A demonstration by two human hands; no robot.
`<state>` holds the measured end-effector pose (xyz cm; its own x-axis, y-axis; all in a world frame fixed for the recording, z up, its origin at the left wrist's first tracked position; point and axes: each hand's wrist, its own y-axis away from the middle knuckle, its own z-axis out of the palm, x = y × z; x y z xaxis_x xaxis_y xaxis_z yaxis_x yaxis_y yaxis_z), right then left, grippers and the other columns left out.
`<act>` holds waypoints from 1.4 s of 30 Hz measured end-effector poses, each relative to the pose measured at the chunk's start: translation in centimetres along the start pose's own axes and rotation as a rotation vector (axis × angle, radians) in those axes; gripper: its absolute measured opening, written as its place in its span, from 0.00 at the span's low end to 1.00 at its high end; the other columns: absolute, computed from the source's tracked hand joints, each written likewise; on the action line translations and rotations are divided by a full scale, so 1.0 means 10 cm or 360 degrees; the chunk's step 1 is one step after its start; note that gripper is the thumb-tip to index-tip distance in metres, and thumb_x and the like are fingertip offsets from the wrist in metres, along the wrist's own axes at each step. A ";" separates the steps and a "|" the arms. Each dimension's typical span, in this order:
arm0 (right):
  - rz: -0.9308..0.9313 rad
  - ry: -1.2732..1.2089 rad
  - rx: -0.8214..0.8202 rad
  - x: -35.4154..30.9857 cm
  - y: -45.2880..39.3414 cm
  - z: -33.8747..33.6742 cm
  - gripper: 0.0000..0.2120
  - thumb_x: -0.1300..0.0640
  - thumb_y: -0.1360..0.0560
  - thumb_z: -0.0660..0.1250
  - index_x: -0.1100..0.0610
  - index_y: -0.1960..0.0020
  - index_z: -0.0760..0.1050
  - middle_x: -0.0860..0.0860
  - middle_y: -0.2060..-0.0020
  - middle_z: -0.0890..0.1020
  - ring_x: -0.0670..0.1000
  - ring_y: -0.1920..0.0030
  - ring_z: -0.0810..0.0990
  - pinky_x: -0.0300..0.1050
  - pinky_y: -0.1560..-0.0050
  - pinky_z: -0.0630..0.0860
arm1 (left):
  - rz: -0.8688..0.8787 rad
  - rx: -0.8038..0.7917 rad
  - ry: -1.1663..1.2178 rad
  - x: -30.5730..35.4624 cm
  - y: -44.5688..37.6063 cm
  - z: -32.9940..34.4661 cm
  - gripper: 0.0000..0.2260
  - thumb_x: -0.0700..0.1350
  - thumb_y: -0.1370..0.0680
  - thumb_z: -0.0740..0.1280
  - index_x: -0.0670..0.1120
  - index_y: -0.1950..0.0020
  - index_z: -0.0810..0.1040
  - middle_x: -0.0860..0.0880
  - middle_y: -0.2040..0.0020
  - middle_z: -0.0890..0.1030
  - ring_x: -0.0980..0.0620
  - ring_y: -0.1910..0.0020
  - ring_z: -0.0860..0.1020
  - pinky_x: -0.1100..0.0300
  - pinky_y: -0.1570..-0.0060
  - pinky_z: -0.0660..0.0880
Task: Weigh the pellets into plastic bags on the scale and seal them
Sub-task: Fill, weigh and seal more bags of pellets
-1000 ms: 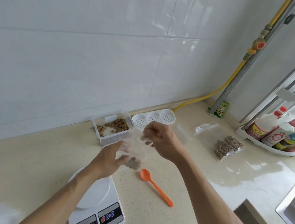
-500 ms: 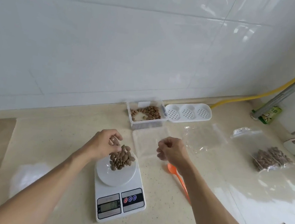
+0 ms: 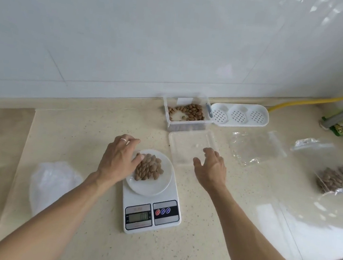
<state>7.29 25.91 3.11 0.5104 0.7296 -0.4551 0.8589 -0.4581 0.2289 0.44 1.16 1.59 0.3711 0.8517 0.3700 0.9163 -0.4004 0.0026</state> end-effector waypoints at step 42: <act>-0.0088 -0.0031 0.0101 0.19 0.16 -0.28 0.22 0.51 0.19 0.61 0.57 0.27 0.66 0.58 0.34 0.75 0.59 0.34 0.72 0.55 0.36 0.69 | 0.0429 -0.0152 -0.0390 0.31 -0.07 0.16 0.31 0.61 0.20 0.45 0.44 0.23 0.59 0.43 0.24 0.64 0.43 0.22 0.54 0.42 0.26 0.50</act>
<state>9.71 27.98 5.05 0.4611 0.7448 -0.4824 0.8810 -0.4492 0.1486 1.19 4.65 1.27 0.6325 0.7625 0.1363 0.7671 -0.6410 0.0262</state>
